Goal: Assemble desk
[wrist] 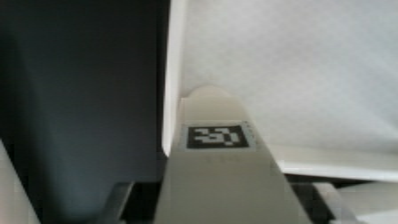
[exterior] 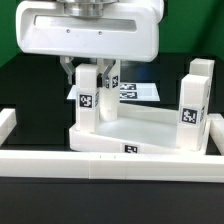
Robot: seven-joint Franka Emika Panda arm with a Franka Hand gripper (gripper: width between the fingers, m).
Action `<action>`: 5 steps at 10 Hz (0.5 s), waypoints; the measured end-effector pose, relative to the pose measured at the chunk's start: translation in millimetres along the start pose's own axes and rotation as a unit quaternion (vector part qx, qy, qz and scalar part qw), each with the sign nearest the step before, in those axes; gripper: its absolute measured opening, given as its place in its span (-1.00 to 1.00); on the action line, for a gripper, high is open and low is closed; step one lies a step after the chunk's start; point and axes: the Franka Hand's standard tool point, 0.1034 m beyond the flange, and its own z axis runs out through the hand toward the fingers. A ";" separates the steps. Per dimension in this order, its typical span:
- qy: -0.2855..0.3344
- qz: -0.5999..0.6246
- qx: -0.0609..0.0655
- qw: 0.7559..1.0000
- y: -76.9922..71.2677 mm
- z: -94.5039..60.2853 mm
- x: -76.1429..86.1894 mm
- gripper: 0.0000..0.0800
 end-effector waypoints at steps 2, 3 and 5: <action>0.000 0.083 0.004 0.997 -1.1 -0.1 0.1 -0.27; -0.001 0.171 0.012 0.985 -2.0 0.0 0.2 -0.27; -0.002 0.260 0.015 0.966 -3.8 -0.1 0.2 -0.27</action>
Offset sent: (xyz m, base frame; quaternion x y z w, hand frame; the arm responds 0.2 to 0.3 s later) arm -0.0051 0.0045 -0.0014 0.0209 -0.0147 0.1885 0.9817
